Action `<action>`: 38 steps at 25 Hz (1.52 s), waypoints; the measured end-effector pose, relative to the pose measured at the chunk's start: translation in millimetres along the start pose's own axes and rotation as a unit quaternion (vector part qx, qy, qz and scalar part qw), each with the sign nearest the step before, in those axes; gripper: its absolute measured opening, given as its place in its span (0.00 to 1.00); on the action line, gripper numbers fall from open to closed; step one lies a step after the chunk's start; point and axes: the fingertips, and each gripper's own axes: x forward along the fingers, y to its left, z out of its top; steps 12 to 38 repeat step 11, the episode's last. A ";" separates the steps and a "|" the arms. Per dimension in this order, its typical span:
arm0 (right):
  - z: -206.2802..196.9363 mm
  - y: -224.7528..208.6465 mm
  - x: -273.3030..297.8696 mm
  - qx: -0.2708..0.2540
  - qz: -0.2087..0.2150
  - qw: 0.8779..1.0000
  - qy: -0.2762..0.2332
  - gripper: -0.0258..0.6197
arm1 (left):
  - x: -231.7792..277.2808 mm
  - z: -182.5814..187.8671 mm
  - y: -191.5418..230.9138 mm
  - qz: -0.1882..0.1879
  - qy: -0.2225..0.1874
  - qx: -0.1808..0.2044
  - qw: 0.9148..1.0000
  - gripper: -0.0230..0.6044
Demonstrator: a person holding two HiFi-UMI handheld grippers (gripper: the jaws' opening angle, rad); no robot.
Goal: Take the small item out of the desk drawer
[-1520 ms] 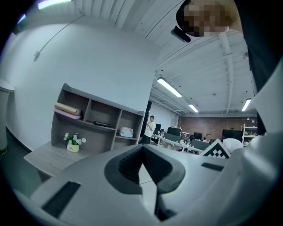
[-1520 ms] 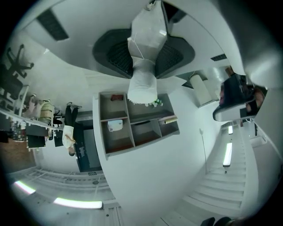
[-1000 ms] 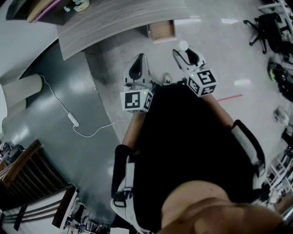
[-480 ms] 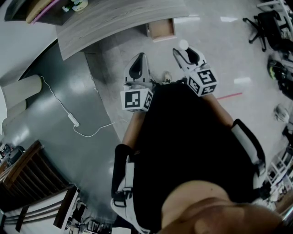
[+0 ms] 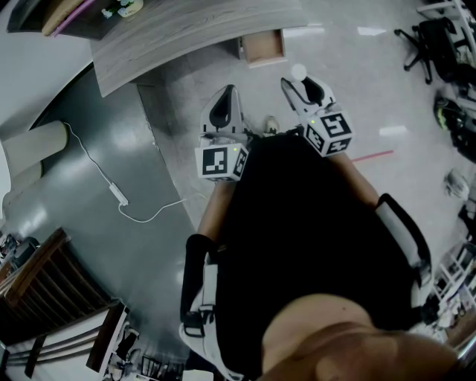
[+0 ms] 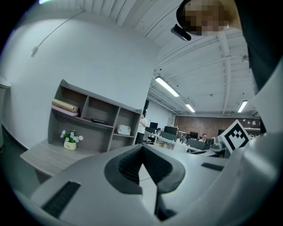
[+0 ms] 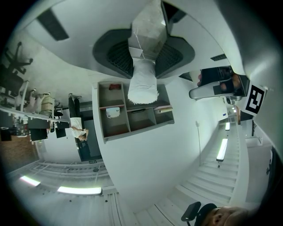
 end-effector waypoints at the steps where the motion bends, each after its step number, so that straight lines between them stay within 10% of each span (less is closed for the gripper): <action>1: -0.2 0.1 0.2 0.001 0.000 1.000 -0.001 0.28 | 0.0 0.2 0.1 -0.001 0.000 0.000 1.000 0.02; 38: 0.6 1.5 1.6 0.003 -0.003 1.000 -0.001 0.28 | 0.2 -2.1 2.7 -0.006 0.001 0.001 1.000 0.02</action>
